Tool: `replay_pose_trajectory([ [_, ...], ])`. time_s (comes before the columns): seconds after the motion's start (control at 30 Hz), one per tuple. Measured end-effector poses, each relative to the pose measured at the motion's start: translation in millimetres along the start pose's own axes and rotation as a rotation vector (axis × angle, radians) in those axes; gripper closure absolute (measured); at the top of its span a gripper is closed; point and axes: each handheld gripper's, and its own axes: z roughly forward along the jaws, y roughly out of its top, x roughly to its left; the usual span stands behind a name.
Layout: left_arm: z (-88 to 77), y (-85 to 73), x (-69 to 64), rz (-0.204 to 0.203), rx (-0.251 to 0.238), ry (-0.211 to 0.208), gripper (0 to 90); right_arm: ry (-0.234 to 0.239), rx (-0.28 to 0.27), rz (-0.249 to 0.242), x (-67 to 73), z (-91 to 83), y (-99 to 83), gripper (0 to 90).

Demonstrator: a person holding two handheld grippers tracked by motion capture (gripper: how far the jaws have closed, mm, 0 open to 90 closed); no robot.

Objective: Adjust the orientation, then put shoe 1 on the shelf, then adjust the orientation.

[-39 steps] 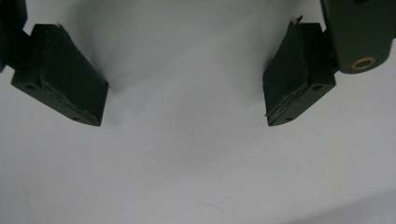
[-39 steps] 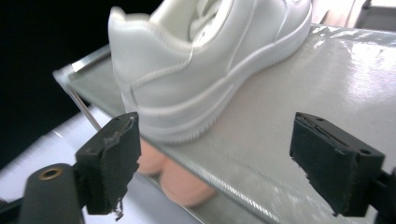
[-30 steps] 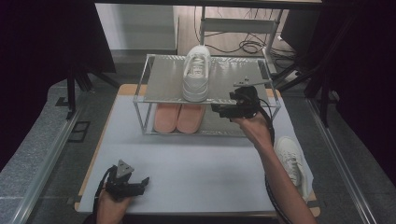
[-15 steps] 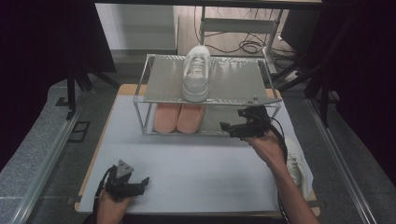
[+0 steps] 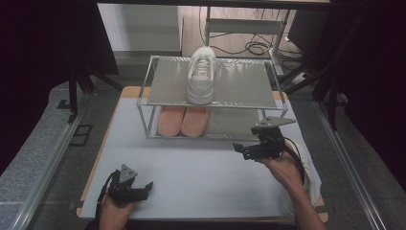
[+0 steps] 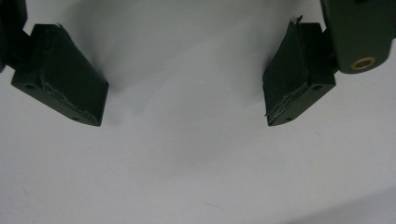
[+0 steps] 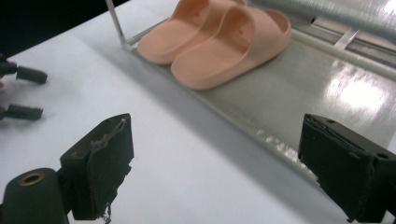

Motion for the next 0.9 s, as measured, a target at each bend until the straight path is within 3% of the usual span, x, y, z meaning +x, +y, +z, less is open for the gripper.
replay_pose_trajectory([
  [0.43,0.0,-0.1,0.0,0.0,-0.001,0.0,14.2,-0.021,0.034,0.047,1.8,-14.1,-32.1,11.0],
  [0.9,0.0,-0.1,0.0,-0.003,0.0,-0.001,14.2,-0.043,0.048,0.1,-1.2,-31.6,-54.0,11.3],
])
